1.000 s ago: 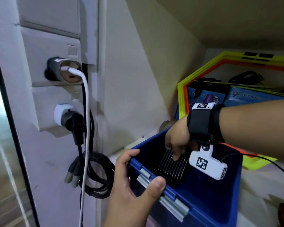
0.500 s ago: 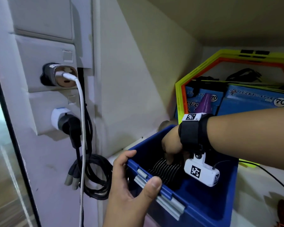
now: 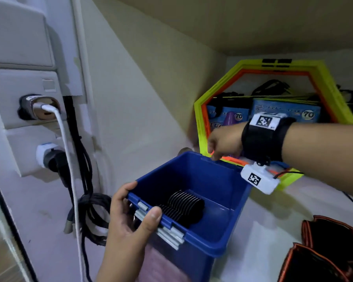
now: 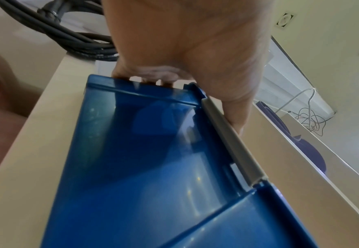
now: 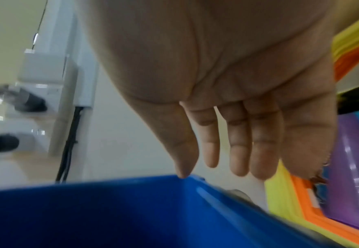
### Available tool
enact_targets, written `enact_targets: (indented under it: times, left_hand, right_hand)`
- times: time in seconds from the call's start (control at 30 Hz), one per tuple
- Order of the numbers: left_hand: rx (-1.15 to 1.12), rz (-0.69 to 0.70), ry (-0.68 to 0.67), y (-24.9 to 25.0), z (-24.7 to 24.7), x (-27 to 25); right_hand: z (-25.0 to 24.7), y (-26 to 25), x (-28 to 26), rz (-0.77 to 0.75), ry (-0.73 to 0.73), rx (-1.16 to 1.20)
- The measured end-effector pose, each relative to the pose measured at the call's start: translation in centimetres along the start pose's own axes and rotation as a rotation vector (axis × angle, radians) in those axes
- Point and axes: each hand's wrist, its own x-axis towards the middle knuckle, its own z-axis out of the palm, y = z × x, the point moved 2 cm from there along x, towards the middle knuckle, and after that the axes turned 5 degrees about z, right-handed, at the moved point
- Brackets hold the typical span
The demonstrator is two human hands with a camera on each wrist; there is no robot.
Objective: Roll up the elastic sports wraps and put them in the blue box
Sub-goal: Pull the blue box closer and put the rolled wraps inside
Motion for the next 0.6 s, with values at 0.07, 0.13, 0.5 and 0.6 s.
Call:
enact_targets:
  times: [0.07, 0.13, 0.5, 0.6]
  left_hand:
    - [0.006, 0.013, 0.007, 0.1, 0.0, 0.1]
    - [0.02, 0.016, 0.001, 0.2, 0.0, 0.1]
    - [0.026, 0.038, -0.024, -0.3, 1.9, -1.9]
    - [0.032, 0.035, -0.045, 0.1, 2.6, -2.6]
  right_hand:
    - [1.2, 1.3, -0.7, 0.038, -0.075, -0.072]
    - [1.5, 2.5, -1.7, 0.054, -0.097, -0.009]
    - [2.5, 8.1, -5.0, 0.041, -0.098, 0.062]
    - [2.7, 9.4, -5.9, 0.045, -0.112, 0.073]
